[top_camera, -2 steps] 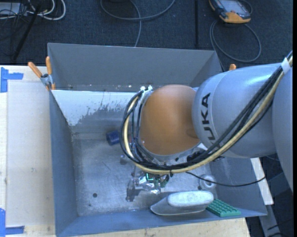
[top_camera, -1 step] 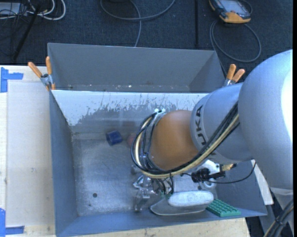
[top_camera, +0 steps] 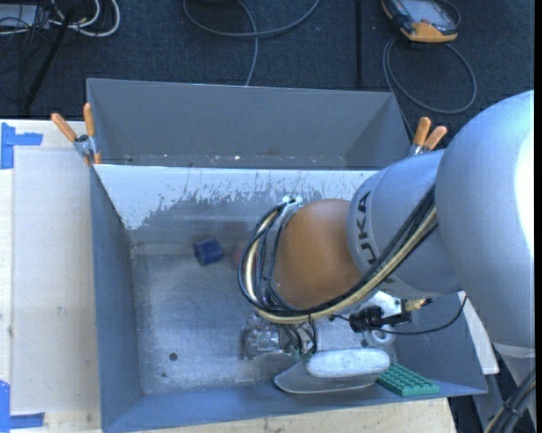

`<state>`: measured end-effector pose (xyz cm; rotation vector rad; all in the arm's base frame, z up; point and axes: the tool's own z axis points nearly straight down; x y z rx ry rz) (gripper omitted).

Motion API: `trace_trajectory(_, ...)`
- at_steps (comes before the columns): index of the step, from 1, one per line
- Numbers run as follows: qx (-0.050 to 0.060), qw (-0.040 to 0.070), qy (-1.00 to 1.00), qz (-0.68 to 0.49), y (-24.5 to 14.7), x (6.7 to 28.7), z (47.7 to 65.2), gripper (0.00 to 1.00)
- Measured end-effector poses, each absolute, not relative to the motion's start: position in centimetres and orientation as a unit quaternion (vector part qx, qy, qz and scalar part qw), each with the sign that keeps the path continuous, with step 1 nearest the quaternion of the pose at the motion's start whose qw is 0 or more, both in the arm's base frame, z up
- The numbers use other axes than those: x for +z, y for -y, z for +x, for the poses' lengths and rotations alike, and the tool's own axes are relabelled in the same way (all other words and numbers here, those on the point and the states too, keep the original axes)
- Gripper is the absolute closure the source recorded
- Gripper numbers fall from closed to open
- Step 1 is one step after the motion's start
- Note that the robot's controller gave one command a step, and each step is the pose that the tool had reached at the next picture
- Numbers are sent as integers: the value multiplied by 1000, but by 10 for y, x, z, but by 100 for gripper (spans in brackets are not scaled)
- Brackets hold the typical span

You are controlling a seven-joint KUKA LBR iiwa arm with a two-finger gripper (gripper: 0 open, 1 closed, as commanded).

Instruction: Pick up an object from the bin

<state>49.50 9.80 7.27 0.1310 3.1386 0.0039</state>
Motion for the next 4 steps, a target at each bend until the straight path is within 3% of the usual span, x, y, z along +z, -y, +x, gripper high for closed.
trace_trajectory(1, -2, 5, -998, -63, 28, 222, 560, 100)
trace_trajectory(2, 0, 0, -998, -64, 25, 218, 558, 0)
trace_trajectory(3, 1, 1, -987, -160, 2, 71, 520, 0)
trace_trajectory(4, 0, 0, -987, -158, 3, 74, 520, 100)
